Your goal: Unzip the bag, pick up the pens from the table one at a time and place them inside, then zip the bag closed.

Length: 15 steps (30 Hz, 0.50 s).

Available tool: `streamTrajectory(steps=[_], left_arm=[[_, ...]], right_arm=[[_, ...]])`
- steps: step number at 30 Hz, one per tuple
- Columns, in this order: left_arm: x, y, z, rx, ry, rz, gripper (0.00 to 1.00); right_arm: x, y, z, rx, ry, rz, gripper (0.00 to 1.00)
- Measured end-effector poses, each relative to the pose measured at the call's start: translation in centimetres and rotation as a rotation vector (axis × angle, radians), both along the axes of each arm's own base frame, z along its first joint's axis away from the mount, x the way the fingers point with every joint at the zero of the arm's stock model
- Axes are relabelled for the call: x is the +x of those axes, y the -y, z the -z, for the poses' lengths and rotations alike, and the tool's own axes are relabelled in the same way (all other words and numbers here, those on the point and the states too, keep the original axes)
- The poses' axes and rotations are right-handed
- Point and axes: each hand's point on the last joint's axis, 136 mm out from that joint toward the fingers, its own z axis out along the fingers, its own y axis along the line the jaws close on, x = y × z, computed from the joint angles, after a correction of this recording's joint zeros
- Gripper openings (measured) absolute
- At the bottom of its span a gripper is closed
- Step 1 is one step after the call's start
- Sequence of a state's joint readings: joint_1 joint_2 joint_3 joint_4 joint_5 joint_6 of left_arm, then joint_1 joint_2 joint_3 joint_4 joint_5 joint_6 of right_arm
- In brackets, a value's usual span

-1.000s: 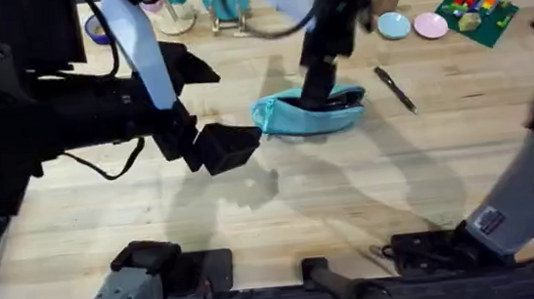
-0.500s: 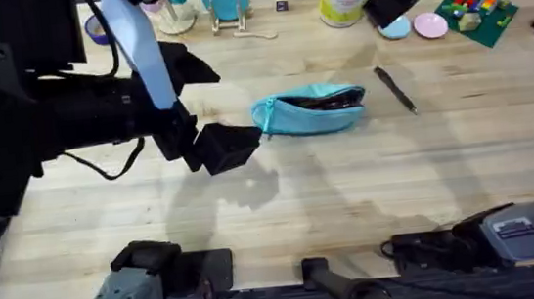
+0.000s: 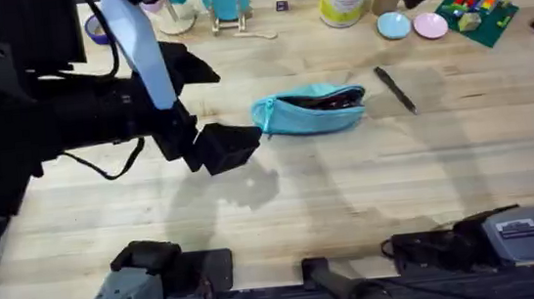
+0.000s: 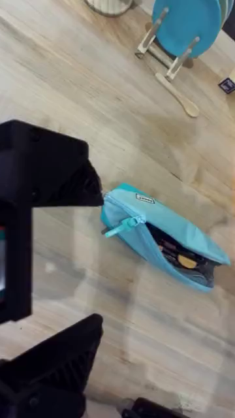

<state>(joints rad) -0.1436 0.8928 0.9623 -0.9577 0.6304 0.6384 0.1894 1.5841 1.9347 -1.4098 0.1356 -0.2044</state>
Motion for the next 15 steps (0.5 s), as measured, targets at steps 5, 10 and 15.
streamTrajectory(steps=[5,10,15], left_arm=[[0.0,0.0,0.0,0.000,0.000,0.000,0.994],[0.0,0.0,0.0,0.000,0.000,0.000,0.993],[0.0,0.0,0.0,0.000,0.000,0.000,0.992]], right_arm=[[0.5,0.0,-0.2,0.004,0.022,0.009,0.996],[0.9,1.0,0.6,0.003,0.000,0.046,0.996],[2.2,2.8,4.0,0.004,-0.071,0.121,0.997]])
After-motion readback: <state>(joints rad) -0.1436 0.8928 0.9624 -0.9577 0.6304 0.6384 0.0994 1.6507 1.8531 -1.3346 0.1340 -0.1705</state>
